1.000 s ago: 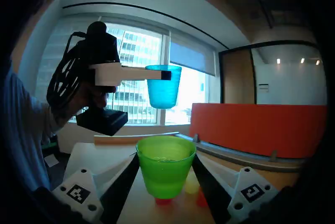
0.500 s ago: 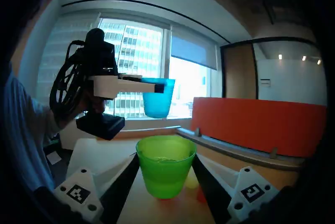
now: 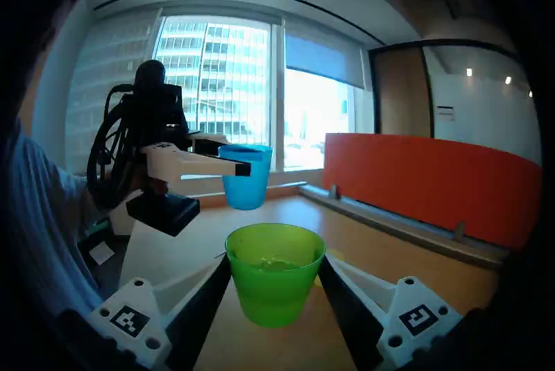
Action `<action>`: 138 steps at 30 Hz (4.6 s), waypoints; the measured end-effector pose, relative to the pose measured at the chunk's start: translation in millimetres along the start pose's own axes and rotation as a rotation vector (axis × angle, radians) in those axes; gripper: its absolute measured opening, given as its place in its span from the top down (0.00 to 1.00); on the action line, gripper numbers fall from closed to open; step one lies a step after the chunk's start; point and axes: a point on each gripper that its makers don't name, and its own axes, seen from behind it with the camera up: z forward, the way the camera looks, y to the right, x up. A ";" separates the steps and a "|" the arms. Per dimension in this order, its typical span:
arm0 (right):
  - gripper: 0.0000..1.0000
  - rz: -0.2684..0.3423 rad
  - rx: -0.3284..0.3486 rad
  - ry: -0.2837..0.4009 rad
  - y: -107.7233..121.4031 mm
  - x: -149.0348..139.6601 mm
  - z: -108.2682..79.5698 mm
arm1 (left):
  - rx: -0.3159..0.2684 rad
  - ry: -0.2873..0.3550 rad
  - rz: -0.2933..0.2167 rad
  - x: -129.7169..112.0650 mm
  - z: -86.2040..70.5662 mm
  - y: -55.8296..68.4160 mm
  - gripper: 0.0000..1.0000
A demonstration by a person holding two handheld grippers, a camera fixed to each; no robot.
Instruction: Pour water
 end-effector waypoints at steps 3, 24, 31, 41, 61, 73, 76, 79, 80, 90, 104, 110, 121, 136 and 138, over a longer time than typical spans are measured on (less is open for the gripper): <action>0.11 0.000 0.003 -0.025 1.0 -6.8 -2.2 | -0.012 -0.012 -0.010 -11.8 0.5 4.1 0.12; 0.11 0.029 0.021 -0.175 17.2 -49.5 -22.2 | -0.154 -0.155 -0.021 -107.4 10.9 57.8 0.12; 0.11 0.026 0.039 -0.218 19.8 -63.1 -25.3 | -0.189 -0.191 -0.039 -127.2 12.9 69.2 0.12; 0.11 0.001 0.058 -0.310 21.4 -91.8 -25.6 | -0.233 -0.249 -0.042 -154.9 15.4 85.7 0.11; 0.11 -0.044 0.084 -0.438 24.4 -139.7 -23.1 | -0.289 -0.357 -0.016 -205.3 22.9 107.9 0.11; 0.11 -0.039 0.091 -0.458 23.8 -154.3 -19.9 | -0.303 -0.397 -0.021 -227.6 28.6 110.2 0.11; 0.11 -0.037 0.090 -0.457 23.6 -156.1 -18.7 | -0.302 -0.402 -0.019 -231.1 28.4 109.6 0.11; 0.11 -0.037 0.091 -0.458 22.6 -158.4 -17.4 | -0.302 -0.408 -0.011 -235.0 27.6 109.5 0.11; 0.11 -0.037 0.092 -0.459 22.2 -159.2 -16.9 | -0.302 -0.411 -0.008 -236.7 27.2 109.7 0.11; 0.11 -0.045 0.096 -0.466 18.4 -163.2 -14.8 | -0.303 -0.421 0.011 -242.7 24.3 109.4 0.11; 0.11 -0.045 0.095 -0.471 11.8 -175.6 -6.5 | -0.289 -0.467 0.011 -249.4 9.1 104.7 0.04; 0.11 -0.037 0.097 -0.473 8.8 -183.4 -2.5 | -0.281 -0.476 0.013 -253.9 -2.7 104.7 0.04; 0.11 -0.035 0.094 -0.475 4.9 -194.1 2.1 | -0.254 -0.475 0.009 -254.5 -16.4 99.2 0.04; 0.05 -0.030 0.069 -0.468 6.5 -197.5 -3.7 | -0.254 -0.463 0.013 -248.1 -23.4 100.8 0.04; 0.00 -0.031 0.062 -0.471 8.0 -198.5 -6.4 | -0.251 -0.463 0.013 -247.3 -24.5 100.1 0.04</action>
